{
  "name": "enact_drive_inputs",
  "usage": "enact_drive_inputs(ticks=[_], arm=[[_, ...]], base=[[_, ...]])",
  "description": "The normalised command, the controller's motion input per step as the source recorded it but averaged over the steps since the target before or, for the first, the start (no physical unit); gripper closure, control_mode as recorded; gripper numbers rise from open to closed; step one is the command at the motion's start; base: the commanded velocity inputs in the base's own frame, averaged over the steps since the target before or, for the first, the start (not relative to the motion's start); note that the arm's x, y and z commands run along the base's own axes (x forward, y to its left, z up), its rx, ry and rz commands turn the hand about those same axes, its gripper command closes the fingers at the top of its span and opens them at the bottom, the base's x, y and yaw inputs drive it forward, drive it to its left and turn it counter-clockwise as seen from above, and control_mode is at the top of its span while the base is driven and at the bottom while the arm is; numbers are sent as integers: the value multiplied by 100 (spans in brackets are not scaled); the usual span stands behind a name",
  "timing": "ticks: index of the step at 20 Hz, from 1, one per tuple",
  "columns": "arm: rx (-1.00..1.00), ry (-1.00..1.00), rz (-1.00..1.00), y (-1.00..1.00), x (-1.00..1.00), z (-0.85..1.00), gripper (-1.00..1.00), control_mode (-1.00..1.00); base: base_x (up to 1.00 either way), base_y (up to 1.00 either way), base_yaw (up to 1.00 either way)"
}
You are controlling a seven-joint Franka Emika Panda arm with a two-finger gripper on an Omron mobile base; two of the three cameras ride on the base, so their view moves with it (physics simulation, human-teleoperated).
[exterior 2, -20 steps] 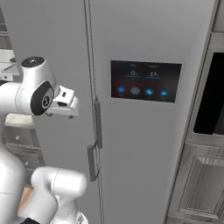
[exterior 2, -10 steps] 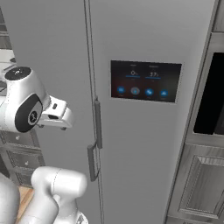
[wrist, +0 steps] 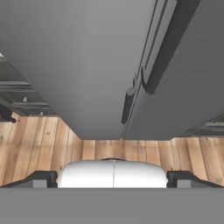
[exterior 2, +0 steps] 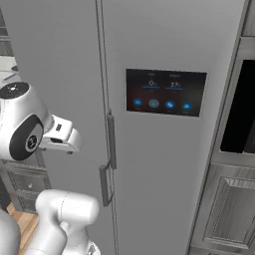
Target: Open the freezer door, pick up the ice cube tray from the freezer, and place it on the dining counter.
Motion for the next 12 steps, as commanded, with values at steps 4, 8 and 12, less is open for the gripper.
enact_drive_inputs(ticks=[4, 8, 12], arm=[[0, 0, 0, -1, 0, 0, -100, 100], [0, 0, 0, 0, 0, 0, -100, 100], [0, 0, 0, 0, 0, 0, -100, 100]], base=[[-2, -2, 0], [-50, -43, 0], [-37, -68, -1]])
